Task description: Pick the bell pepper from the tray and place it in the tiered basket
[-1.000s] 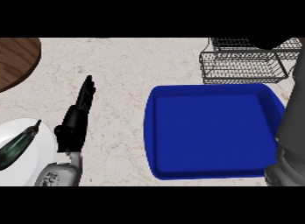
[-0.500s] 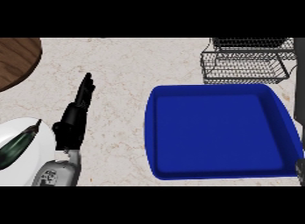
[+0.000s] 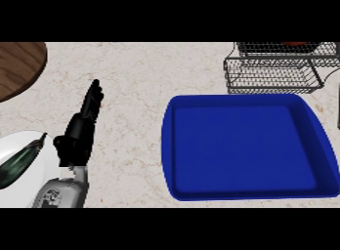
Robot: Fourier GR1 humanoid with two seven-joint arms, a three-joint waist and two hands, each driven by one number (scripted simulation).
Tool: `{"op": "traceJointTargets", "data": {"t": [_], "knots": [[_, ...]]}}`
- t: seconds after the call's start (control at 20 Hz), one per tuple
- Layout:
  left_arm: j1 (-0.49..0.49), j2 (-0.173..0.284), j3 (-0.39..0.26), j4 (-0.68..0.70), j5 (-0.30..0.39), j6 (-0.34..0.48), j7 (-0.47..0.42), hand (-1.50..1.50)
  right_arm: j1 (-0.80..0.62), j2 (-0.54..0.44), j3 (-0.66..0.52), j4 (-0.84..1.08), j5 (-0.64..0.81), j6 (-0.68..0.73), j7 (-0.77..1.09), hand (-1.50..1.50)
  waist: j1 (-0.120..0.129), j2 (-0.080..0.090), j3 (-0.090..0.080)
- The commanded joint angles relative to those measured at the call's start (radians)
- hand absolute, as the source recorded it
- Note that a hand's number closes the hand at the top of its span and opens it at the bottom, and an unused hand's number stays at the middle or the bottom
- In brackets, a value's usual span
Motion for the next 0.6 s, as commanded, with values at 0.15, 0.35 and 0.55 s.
{"op": "traceJointTargets", "data": {"t": [0.15,0.35,0.55], "knots": [[0.029,0.003,-0.019,-0.082,-0.003,-0.010,0.072,0.00,-0.014,0.017,-0.121,0.038,-0.137,-0.103,-0.010,-1.50,-0.002,-0.005,0.000],[0.037,-0.005,-0.005,-0.005,0.012,-0.014,-0.010,0.00,-0.036,0.027,-0.185,-0.048,-0.193,-0.193,0.034,-1.50,-0.012,-0.006,0.000],[0.052,0.005,0.008,-0.032,0.008,0.000,0.003,0.00,0.022,-0.090,-0.272,-0.059,-0.216,-0.251,0.028,-1.50,-0.015,-0.005,0.000]]}}
